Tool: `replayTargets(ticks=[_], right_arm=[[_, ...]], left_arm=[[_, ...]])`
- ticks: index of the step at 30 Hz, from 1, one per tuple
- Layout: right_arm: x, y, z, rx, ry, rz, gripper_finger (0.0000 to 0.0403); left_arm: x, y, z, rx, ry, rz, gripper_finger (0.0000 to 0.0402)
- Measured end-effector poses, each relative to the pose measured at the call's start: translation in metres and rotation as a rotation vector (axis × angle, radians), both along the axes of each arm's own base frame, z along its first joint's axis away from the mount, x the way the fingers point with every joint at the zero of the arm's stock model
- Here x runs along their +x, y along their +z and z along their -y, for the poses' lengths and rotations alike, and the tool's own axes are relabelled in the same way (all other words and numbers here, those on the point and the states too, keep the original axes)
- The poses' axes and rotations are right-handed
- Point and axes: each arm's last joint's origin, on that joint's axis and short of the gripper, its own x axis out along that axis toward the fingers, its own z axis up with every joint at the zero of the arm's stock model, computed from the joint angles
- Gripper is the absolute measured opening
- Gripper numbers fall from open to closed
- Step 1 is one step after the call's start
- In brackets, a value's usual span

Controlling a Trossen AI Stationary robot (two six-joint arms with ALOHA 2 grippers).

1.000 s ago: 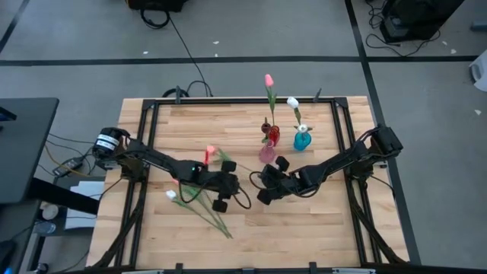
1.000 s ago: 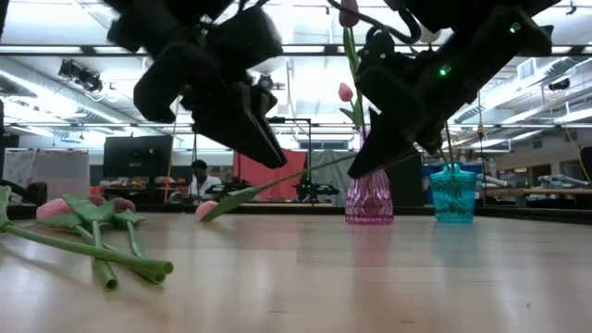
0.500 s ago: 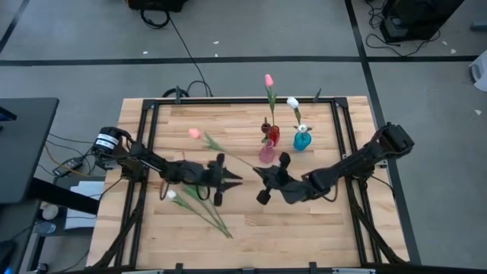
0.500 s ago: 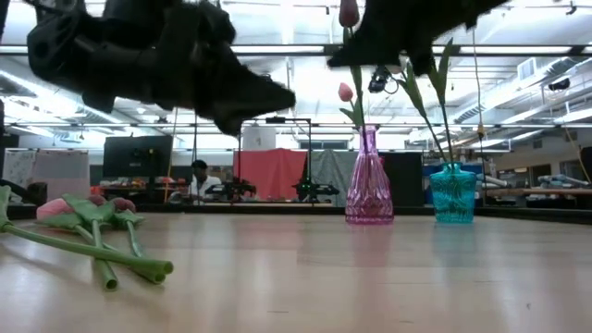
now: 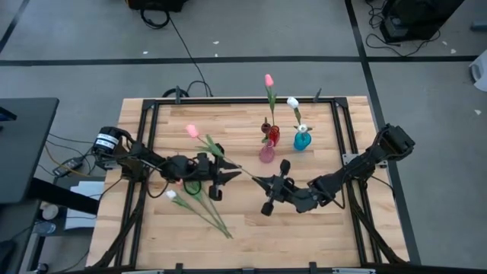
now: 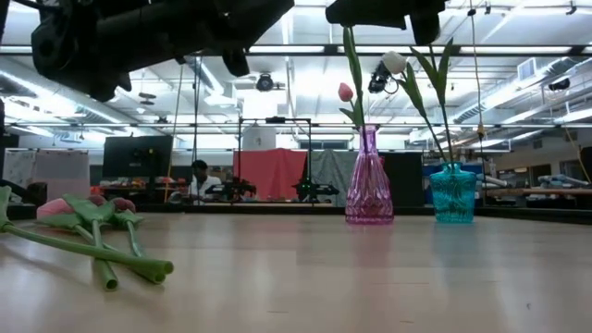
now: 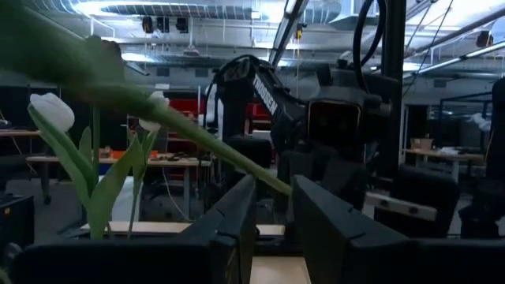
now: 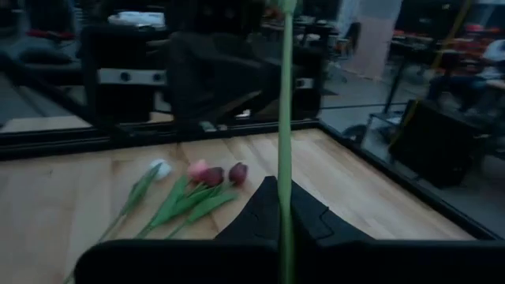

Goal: Sort flowers into vase by color
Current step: Put the top pink flower into the red vase

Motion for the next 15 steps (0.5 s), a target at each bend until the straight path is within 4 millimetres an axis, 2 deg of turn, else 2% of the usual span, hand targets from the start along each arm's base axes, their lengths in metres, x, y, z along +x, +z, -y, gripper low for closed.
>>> replayTargets(ticks=[10, 13, 15], right_arm=[[-0.0002, -0.0004, -0.0012, -0.018, 0.020, -0.014, 0.0007], [-0.0001, -0.0020, -0.0006, -0.023, 0.030, -0.031, 0.0010], [-0.0004, -0.0048, 0.0007, -0.021, 0.021, -0.052, 0.0018]], left_arm=[[0.0023, 0.0029, 0.0003, 0.002, 0.004, 0.008, 0.0088], [0.0021, 0.0036, 0.0000, 0.001, 0.005, 0.016, 0.0073], [0.0022, 0.0038, -0.0011, 0.002, 0.008, 0.019, 0.0050]])
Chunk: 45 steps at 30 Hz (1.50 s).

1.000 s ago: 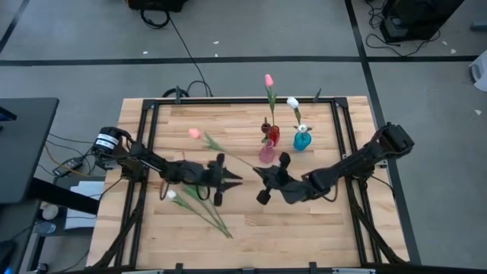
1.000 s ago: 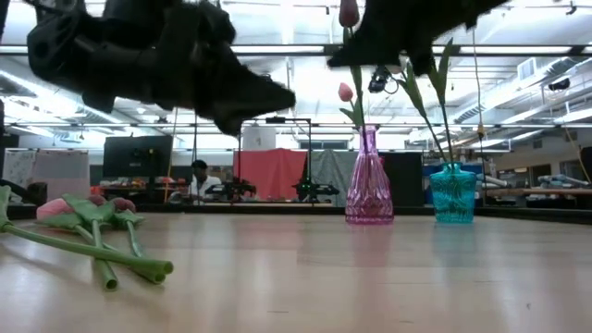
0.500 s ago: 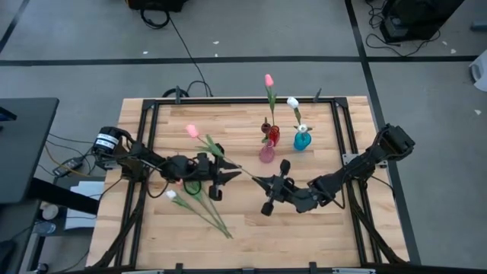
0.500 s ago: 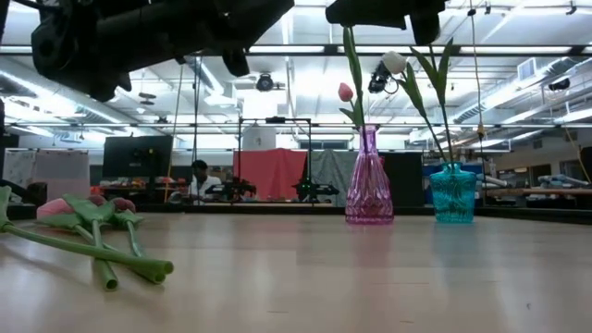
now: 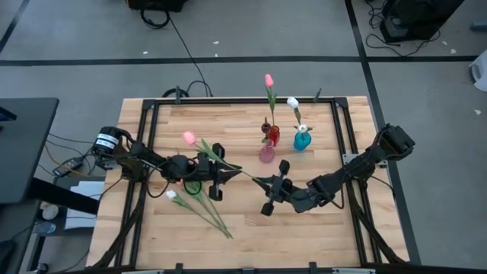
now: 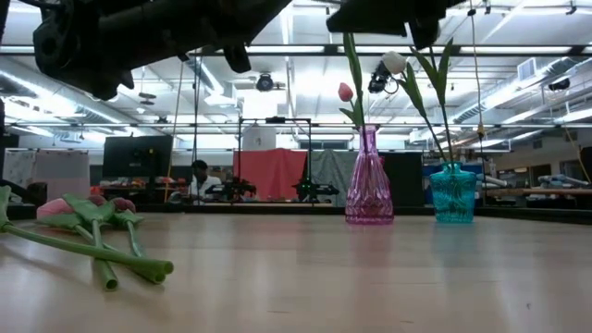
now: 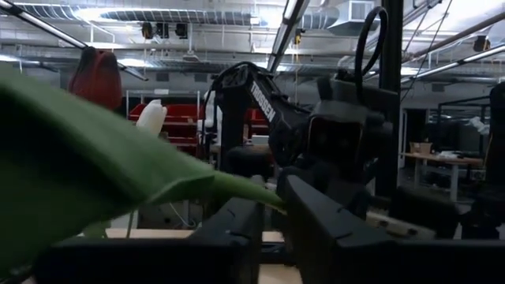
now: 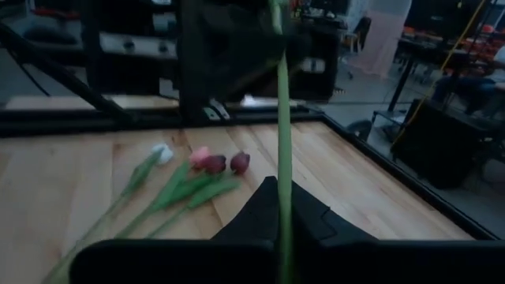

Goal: Sort flowers into vase by color
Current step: Put the top pink flower into the red vase

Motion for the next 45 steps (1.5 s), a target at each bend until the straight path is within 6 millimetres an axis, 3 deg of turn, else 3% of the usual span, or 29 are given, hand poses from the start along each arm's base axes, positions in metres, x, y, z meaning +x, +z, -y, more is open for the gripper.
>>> replayTargets(ticks=[3, 9, 15, 18, 23, 30, 38, 45], right_arm=[[0.000, -0.005, 0.003, 0.019, -0.014, -0.031, 0.0046], [-0.006, -0.009, 0.005, 0.026, -0.038, -0.089, 0.0127], [-0.035, 0.009, 0.005, 0.090, -0.013, -0.146, 0.0181], [-0.056, 0.019, 0.003, 0.185, 0.032, -0.185, 0.0188], [-0.086, 0.022, -0.003, 0.282, 0.044, -0.254, 0.0186], [-0.117, 0.016, -0.011, 0.256, -0.067, -0.233, 0.0185], [-0.122, 0.003, -0.020, 0.223, -0.118, -0.204, 0.0185], [-0.118, -0.004, -0.016, 0.210, -0.160, -0.213, 0.0185]], left_arm=[[0.000, 0.000, -0.003, -0.002, 0.008, 0.001, 0.0013], [0.003, -0.004, -0.011, -0.015, 0.027, -0.042, 0.0008], [0.002, 0.002, -0.047, -0.046, 0.109, -0.156, 0.0006], [-0.004, 0.010, -0.069, -0.064, 0.113, -0.229, 0.0004], [-0.008, 0.024, -0.094, -0.112, -0.033, -0.389, 0.0004], [0.004, 0.043, -0.118, -0.048, 0.061, -0.512, 0.0004], [0.010, 0.065, -0.140, 0.051, 0.240, -0.628, 0.0004], [0.039, 0.067, -0.156, 0.087, 0.232, -0.563, 0.0004]])
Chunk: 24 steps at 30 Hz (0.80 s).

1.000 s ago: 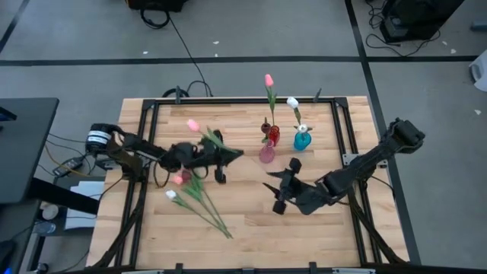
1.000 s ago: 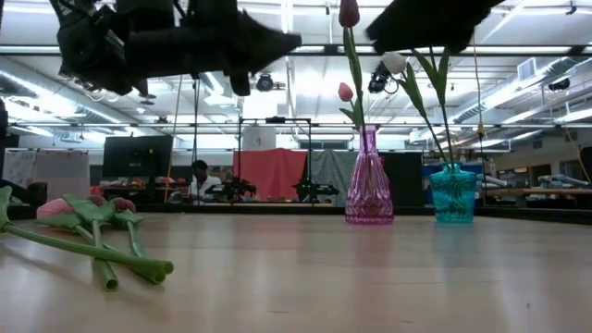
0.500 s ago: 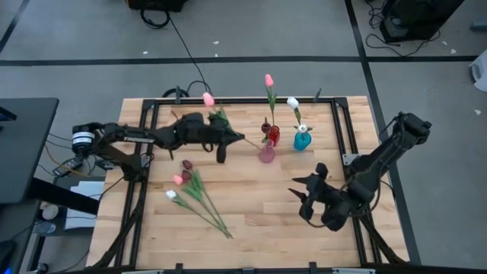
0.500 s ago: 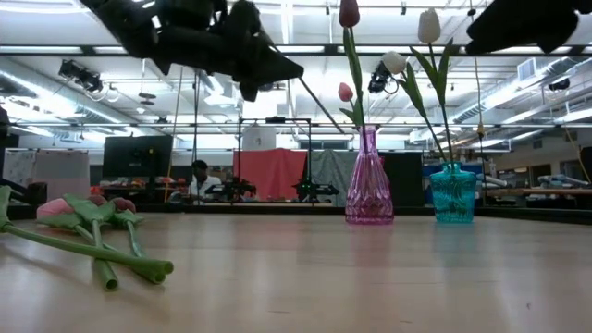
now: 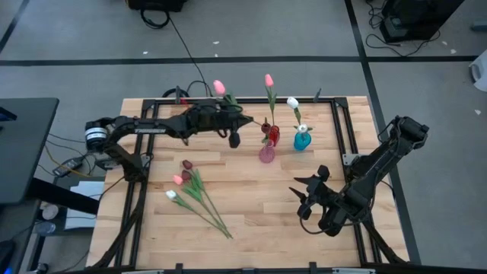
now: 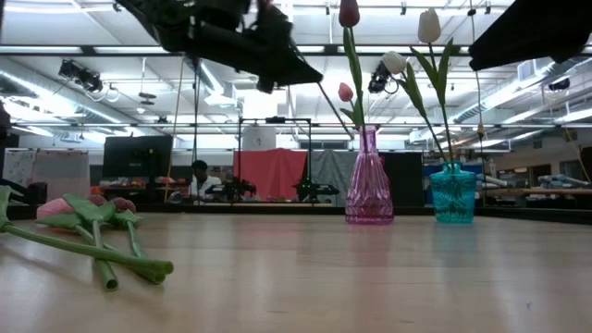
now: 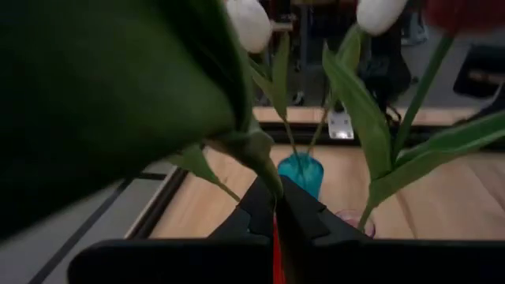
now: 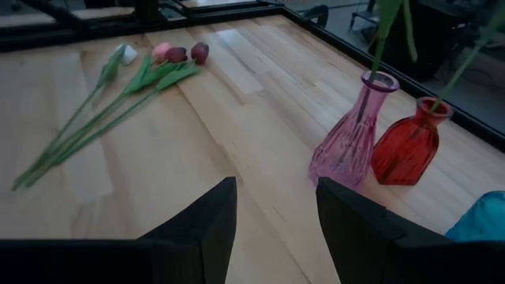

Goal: Sort flowers into vase by color
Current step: Put the top pink flower into the red vase

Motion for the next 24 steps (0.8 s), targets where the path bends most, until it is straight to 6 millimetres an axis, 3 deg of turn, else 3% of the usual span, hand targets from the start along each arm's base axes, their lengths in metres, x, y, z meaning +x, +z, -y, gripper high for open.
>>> replayTargets(ticks=[11, 19, 24], right_arm=[[0.000, -0.001, 0.001, 0.016, -0.004, -0.012, 0.0185], [0.001, -0.001, 0.002, 0.018, -0.008, -0.009, 0.0185], [0.002, -0.001, 0.003, 0.017, -0.014, -0.007, 0.0185]], left_arm=[[0.050, -0.016, -0.016, 0.023, -0.034, -0.052, 0.0006], [0.068, -0.029, -0.027, 0.032, -0.033, -0.140, 0.0008], [0.072, -0.025, -0.028, 0.039, -0.045, -0.209, 0.0008]])
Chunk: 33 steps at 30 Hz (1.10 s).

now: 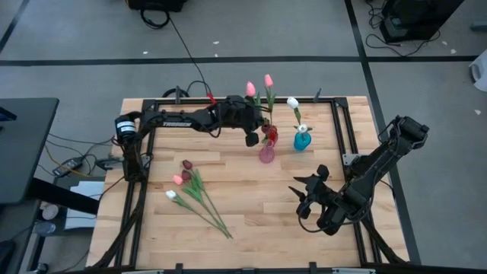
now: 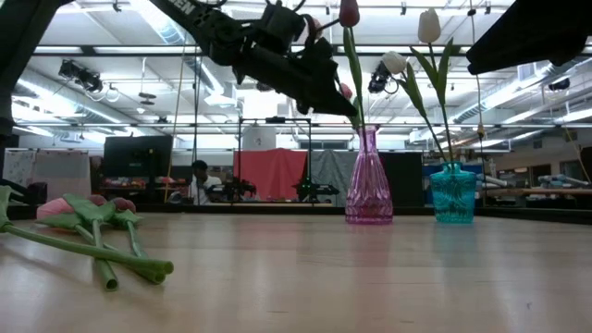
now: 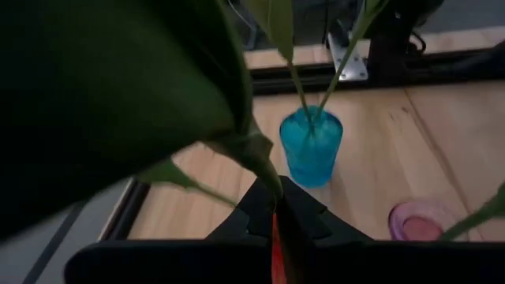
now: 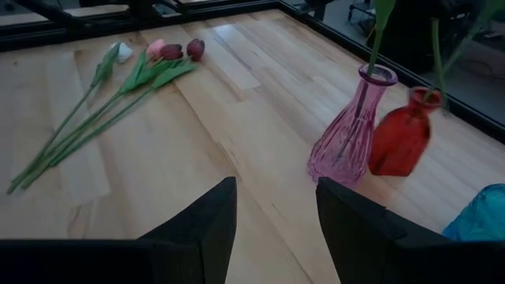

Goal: Sort flowers into vase by color
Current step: Put the top pink flower into the red vase

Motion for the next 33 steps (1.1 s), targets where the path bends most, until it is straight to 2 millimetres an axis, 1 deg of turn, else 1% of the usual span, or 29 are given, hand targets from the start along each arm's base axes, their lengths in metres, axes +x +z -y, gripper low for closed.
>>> replayTargets(ticks=[6, 10, 16, 21, 26, 31, 33], right_arm=[[0.002, 0.000, 0.002, 0.000, -0.013, 0.000, 0.0185], [0.002, 0.000, 0.002, 0.001, -0.012, -0.001, 0.0185], [0.002, 0.000, 0.002, 0.003, -0.012, 0.000, 0.0185], [0.002, 0.000, 0.002, 0.004, -0.012, 0.002, 0.0185], [0.002, 0.000, 0.002, 0.005, -0.013, 0.007, 0.0185], [0.002, 0.000, 0.002, 0.005, -0.013, 0.007, 0.0185], [0.002, 0.000, 0.002, 0.005, -0.014, 0.007, 0.0185]], left_arm=[[0.001, 0.015, -0.001, 0.014, 0.003, 0.040, 0.0009], [0.002, 0.020, -0.001, 0.008, -0.013, 0.029, 0.0009], [0.003, 0.039, -0.002, -0.009, -0.084, -0.063, 0.0009], [0.000, 0.050, -0.004, 0.005, -0.104, -0.126, 0.0009], [-0.003, 0.052, -0.008, 0.004, -0.103, -0.135, 0.0010], [-0.004, 0.050, -0.009, -0.008, -0.109, -0.153, 0.0010], [-0.005, 0.052, -0.009, -0.014, -0.116, -0.138, 0.0010]])
